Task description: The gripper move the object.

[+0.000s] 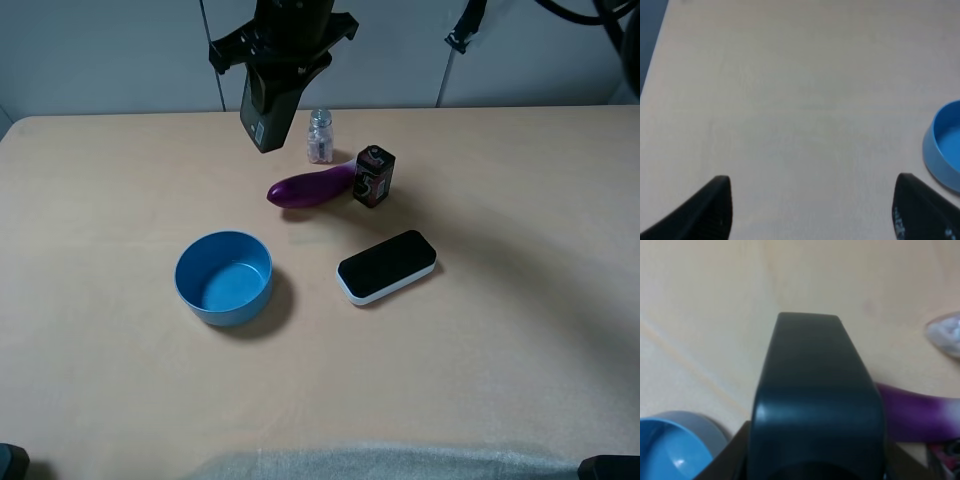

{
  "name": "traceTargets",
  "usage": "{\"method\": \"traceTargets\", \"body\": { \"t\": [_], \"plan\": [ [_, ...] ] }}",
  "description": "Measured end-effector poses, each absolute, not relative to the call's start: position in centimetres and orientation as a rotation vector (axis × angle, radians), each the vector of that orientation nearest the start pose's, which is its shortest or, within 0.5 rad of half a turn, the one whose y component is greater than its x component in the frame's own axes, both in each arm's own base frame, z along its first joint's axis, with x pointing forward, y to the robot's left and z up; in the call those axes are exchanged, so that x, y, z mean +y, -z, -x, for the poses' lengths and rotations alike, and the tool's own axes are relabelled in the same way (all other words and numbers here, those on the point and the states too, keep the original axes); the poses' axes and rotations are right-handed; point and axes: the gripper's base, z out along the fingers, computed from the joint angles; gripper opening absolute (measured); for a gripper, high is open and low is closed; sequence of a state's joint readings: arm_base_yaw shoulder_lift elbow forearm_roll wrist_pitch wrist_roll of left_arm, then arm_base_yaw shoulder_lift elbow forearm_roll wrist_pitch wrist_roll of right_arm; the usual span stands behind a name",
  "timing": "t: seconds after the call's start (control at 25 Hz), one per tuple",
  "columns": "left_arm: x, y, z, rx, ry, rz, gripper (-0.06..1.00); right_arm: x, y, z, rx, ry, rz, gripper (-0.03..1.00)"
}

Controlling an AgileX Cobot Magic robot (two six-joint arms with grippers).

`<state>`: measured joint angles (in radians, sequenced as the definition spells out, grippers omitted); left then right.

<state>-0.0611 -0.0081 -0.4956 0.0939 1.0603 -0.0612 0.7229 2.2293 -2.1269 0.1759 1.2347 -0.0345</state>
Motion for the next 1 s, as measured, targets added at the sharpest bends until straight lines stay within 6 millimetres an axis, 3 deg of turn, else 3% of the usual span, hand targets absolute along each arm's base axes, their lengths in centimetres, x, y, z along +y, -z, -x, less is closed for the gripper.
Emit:
{"method": "traceTargets", "body": {
  "t": [0.16, 0.44, 0.8, 1.0],
  "plan": [
    [0.8, -27.6, 0.5, 2.037, -0.035, 0.005, 0.73, 33.8, -24.4, -34.9, 2.697, -0.390, 1.058, 0.30],
    [0.8, -27.6, 0.5, 2.037, -0.035, 0.005, 0.73, 34.0, -24.3, -34.8, 2.695, -0.385, 1.069, 0.30],
    [0.8, -27.6, 0.5, 2.037, -0.035, 0.005, 0.73, 37.0, -24.3, -31.6, 2.656, -0.409, 1.189, 0.30],
    [0.8, -27.6, 0.5, 2.037, -0.035, 0.005, 0.73, 36.9, -24.3, -31.7, 2.657, -0.377, 1.179, 0.30]
  ]
}}
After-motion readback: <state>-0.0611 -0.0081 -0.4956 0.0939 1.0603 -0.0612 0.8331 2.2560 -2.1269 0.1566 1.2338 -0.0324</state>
